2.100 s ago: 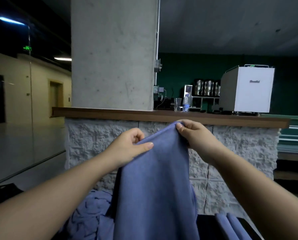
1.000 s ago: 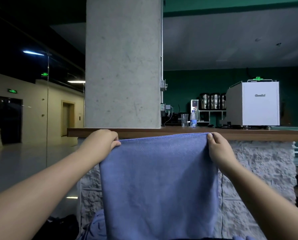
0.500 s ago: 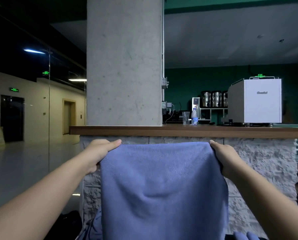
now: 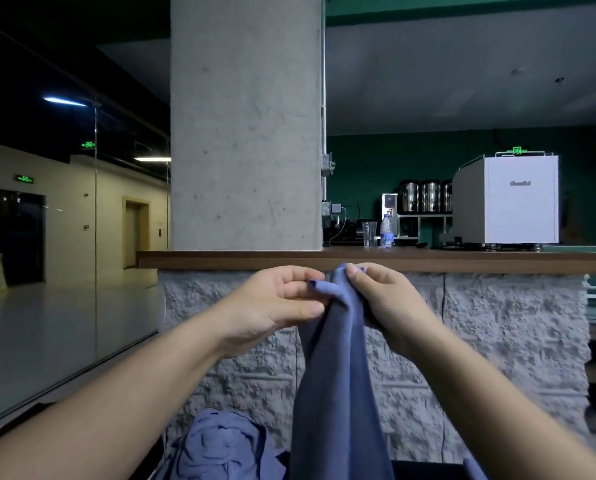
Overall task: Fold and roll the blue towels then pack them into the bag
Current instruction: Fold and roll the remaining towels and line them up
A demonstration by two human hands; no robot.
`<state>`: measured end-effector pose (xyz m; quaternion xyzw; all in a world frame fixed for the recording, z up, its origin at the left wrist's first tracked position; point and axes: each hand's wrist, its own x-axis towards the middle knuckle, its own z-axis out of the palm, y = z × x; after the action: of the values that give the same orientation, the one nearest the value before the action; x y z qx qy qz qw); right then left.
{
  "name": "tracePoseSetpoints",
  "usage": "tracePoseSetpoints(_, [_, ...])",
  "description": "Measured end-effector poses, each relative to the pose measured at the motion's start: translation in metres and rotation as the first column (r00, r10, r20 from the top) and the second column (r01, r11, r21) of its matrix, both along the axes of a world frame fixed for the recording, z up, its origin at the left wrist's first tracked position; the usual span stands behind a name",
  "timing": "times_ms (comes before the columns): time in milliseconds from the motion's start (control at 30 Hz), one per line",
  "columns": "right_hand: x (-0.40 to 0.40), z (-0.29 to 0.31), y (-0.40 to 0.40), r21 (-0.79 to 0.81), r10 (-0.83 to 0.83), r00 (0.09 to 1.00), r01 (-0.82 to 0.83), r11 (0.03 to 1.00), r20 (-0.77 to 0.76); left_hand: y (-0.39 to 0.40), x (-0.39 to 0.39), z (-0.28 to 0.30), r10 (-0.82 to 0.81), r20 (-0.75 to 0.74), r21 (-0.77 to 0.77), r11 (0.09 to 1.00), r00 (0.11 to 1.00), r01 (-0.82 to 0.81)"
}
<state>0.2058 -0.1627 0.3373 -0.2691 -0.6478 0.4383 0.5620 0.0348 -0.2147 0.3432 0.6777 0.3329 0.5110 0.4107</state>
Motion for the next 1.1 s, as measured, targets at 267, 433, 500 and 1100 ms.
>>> tracePoseSetpoints(267, [-0.011,0.009,-0.028,0.140,-0.005,0.982,-0.022,0.990,0.187,0.008,0.008,0.007,0.366,-0.092,0.295,0.898,0.926,-0.325])
tracePoseSetpoints(433, [-0.009,0.013,-0.033,0.112,0.087,0.956,-0.123,0.986,0.281,0.011,0.003,0.010,0.655,-0.214,0.622,0.663,0.725,-0.416])
tracePoseSetpoints(500, [-0.009,0.013,-0.032,0.105,0.102,0.954,-0.136,0.985,0.281,0.010,0.005,0.012,0.694,-0.204,0.674,0.611,0.691,-0.415])
tracePoseSetpoints(1100, [0.027,0.030,0.012,0.153,-0.123,0.992,0.119,0.981,0.019,0.023,-0.009,0.000,0.785,-0.509,0.739,0.609,0.354,-0.287])
